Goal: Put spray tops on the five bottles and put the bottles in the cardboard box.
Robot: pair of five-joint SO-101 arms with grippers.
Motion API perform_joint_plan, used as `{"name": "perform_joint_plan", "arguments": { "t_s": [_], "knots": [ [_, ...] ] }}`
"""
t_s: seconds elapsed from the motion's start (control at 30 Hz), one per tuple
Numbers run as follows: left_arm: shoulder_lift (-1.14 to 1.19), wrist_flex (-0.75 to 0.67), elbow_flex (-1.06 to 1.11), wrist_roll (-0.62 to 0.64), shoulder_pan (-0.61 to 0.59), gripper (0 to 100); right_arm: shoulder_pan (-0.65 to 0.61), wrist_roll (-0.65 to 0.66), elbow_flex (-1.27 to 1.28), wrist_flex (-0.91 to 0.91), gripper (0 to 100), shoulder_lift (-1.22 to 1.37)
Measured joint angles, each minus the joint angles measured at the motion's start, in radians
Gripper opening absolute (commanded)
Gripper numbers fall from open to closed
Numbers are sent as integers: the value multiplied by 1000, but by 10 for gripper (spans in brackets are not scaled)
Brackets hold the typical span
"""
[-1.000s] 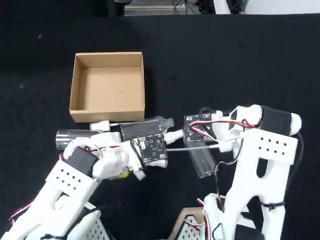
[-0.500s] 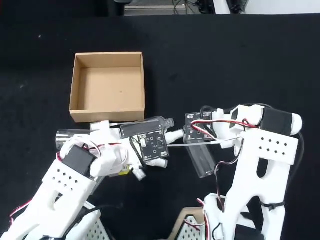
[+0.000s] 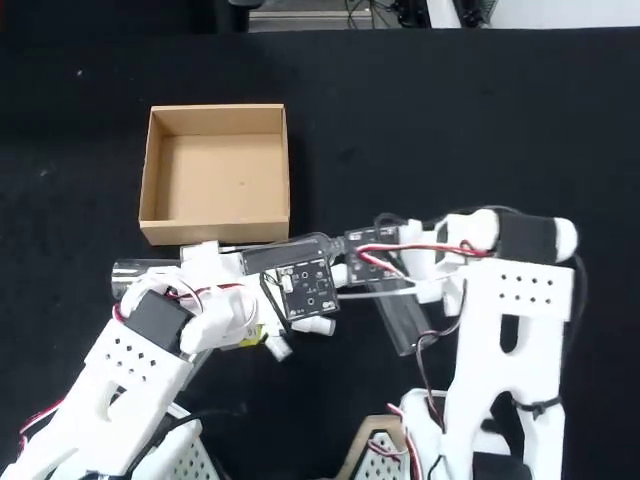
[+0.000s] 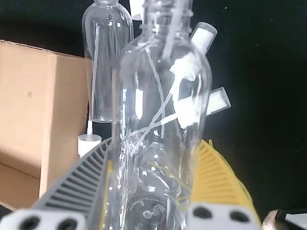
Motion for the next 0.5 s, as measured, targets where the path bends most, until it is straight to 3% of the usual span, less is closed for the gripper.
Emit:
{"name": "perform_joint_plan", "arguments": {
  "t_s": [0.3, 0.5],
  "knots": [
    [0, -2, 0, 2, -3, 33, -218, -354, 23, -87, 11, 0],
    [0, -2, 0, 3, -5, 33, -227, -420, 51, -132, 11, 0]
  ]
}}
